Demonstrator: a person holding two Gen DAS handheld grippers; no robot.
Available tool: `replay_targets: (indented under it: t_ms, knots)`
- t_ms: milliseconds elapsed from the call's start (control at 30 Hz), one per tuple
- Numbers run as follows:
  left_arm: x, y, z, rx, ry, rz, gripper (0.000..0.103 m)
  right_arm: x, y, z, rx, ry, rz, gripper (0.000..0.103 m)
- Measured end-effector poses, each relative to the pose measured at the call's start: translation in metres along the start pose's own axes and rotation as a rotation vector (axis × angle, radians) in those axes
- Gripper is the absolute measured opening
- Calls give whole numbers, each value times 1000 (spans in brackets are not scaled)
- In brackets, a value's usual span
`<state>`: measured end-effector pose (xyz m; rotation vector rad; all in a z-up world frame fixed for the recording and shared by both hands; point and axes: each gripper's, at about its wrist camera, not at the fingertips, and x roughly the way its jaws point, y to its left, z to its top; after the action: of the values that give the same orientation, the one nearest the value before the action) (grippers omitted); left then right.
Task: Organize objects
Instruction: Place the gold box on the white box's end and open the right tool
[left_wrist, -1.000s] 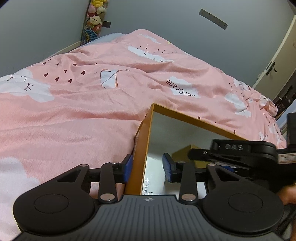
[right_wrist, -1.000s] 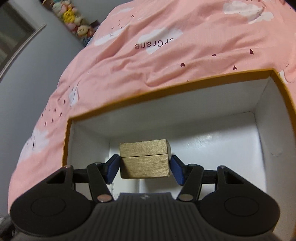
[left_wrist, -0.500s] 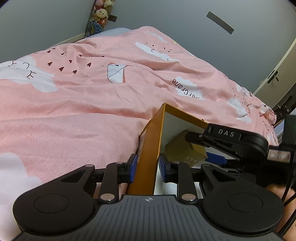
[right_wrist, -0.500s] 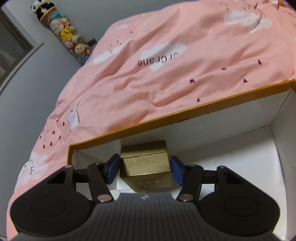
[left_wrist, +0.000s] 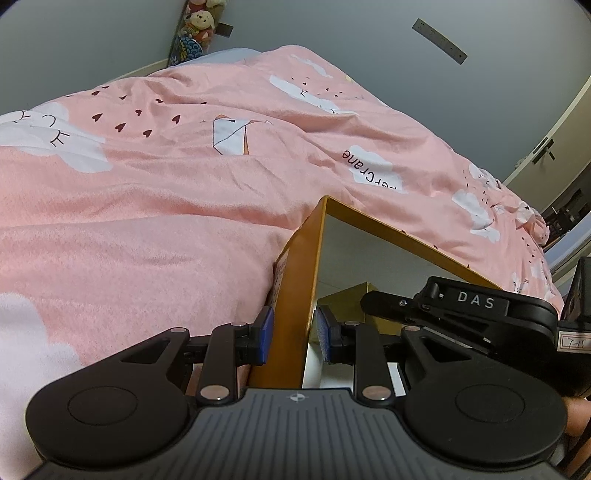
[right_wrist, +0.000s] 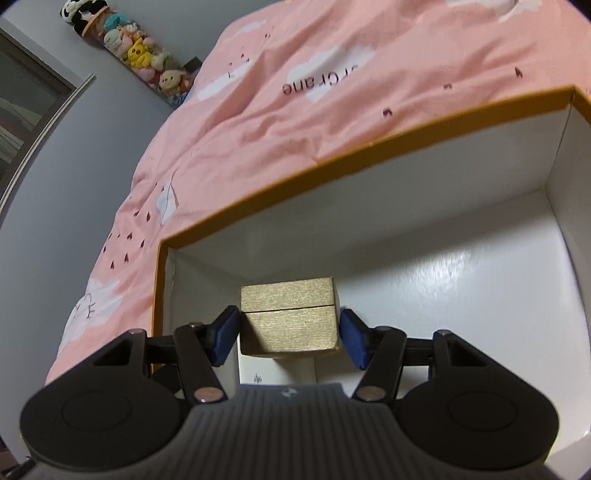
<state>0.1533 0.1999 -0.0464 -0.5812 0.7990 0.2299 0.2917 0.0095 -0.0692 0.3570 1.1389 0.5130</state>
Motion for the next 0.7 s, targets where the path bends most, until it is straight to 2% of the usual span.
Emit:
replay_targets:
  t_ms: [133, 367, 500, 700]
  knots:
    - [-1, 0, 0, -2, -7, 4, 30, -1, -14, 0, 95, 3, 48, 61]
    - [-2, 0, 1, 2, -13, 7, 30, -9, -2, -4, 74, -154, 109, 60]
    - [-2, 1, 1, 0, -12, 1, 30, -3, 14, -10, -1, -222, 87, 60]
    - [-1, 1, 1, -3, -9, -7, 30, 11, 18, -9, -52, -237, 40, 60]
